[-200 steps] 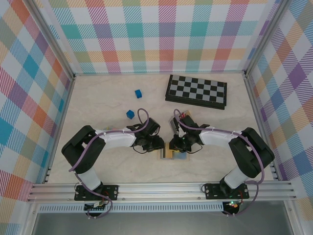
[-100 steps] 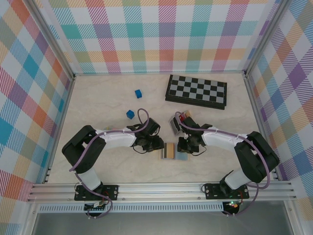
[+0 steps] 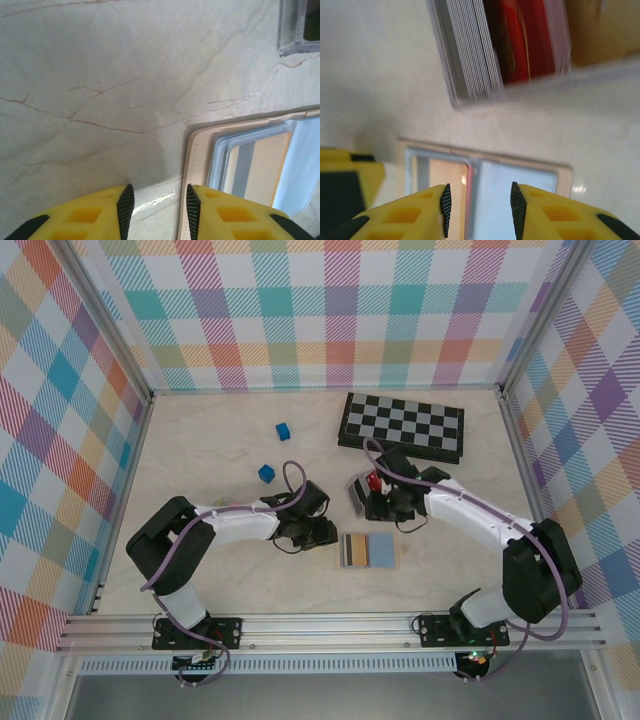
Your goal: Put the credit cards into the card holder
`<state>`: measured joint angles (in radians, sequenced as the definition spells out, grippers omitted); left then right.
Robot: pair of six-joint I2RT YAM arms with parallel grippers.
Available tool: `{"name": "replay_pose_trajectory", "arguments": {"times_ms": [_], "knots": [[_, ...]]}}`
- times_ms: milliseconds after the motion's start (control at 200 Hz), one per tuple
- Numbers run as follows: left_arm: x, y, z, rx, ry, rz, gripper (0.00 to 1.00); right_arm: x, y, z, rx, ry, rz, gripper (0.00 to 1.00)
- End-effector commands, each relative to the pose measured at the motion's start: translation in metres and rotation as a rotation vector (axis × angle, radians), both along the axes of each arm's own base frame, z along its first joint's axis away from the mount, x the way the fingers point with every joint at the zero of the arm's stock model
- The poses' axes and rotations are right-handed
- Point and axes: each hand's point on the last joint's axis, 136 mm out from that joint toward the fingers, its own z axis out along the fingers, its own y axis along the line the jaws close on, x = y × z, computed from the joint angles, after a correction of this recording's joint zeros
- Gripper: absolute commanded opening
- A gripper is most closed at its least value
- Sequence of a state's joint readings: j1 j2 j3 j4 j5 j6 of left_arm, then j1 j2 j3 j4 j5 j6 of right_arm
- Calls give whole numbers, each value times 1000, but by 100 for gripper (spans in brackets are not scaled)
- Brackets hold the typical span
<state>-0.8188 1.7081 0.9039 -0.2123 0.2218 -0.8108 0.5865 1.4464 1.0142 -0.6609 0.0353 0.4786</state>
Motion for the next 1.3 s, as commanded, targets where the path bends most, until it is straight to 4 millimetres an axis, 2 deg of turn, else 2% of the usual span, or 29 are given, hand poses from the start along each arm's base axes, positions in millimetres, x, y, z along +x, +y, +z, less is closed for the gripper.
{"name": "replay_pose_trajectory", "arguments": {"times_ms": [0, 170, 295, 425, 530, 765, 910, 1065, 1295], "knots": [[12, 4, 14, 51, -74, 18, 38, 20, -2, 3, -97, -36, 81, 39], [40, 5, 27, 8, -105, 121, 40, 50, 15, -1, -156, -55, 153, 39], [57, 7, 33, -51, -111, 198, 41, 70, 13, -7, -277, -80, 153, 40], [69, 12, 40, -75, -128, 257, 41, 80, 19, -16, -349, -83, 197, 41], [69, 18, 40, -75, -129, 275, 41, 84, 23, -22, -400, -92, 226, 43], [65, 26, 37, -74, -124, 292, 42, 86, 16, -35, -538, -93, 241, 42], [64, 26, 37, -75, -123, 291, 42, 93, 5, -22, -632, -154, 210, 42], [64, 24, 39, -82, -125, 287, 42, 96, 4, -8, -630, -196, 205, 41], [63, 23, 38, -86, -119, 283, 42, 93, 2, -7, -630, -194, 209, 33]]}}
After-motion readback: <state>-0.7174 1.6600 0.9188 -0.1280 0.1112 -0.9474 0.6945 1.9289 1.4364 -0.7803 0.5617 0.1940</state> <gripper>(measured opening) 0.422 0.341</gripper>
